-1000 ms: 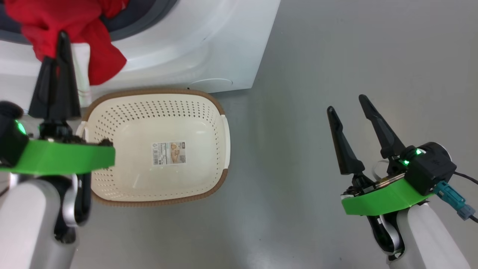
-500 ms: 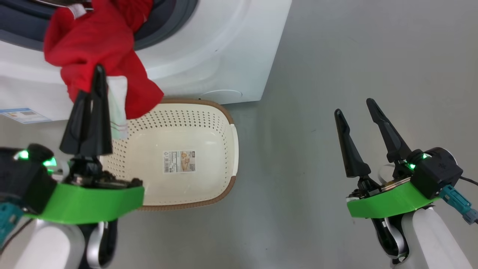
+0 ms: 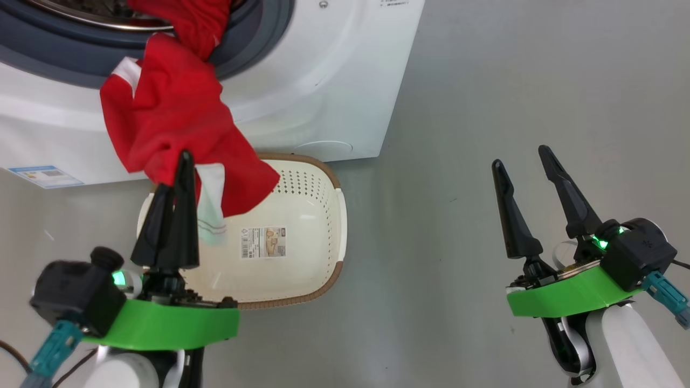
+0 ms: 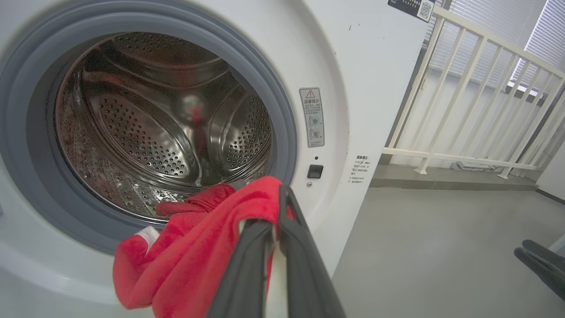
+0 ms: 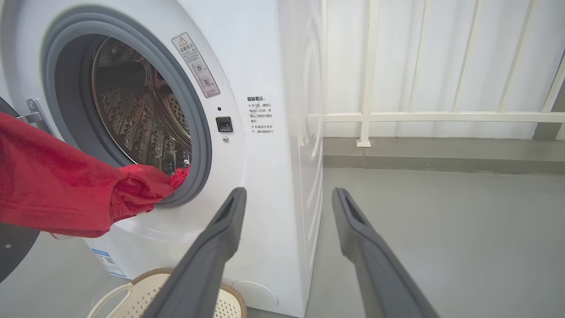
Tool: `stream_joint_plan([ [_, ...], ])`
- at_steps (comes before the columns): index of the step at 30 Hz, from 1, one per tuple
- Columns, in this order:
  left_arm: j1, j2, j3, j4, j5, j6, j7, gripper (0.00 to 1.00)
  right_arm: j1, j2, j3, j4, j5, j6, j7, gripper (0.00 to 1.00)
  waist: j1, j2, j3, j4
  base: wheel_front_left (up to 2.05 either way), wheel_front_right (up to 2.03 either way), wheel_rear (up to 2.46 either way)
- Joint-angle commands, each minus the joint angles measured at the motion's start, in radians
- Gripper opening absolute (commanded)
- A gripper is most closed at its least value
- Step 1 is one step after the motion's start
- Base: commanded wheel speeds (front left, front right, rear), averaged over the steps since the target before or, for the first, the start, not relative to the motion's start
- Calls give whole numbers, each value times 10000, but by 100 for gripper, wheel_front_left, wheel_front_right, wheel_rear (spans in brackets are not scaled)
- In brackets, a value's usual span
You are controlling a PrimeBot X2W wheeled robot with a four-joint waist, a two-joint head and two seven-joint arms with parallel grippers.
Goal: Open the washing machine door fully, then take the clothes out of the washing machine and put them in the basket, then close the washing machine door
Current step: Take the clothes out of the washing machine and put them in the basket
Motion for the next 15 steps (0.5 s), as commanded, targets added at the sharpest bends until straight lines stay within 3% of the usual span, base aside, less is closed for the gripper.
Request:
stream_joint_plan([
  [1, 62, 116, 343, -25, -103, 50, -68, 0, 191, 19, 200, -305, 51, 63, -63, 100, 0, 0, 25, -5, 0, 0, 0],
  [7, 103, -115, 404, 1442, -442, -116, -447, 0, 157, 19, 270, -351, -1, 63, -63, 100, 0, 0, 215, 19, 0, 0, 0],
  [15, -524, -593, 446, 4397, -906, -845, -1026, 0, 10, 19, 464, -273, -26, 63, -63, 100, 0, 0, 560, -54, 0, 0, 0],
])
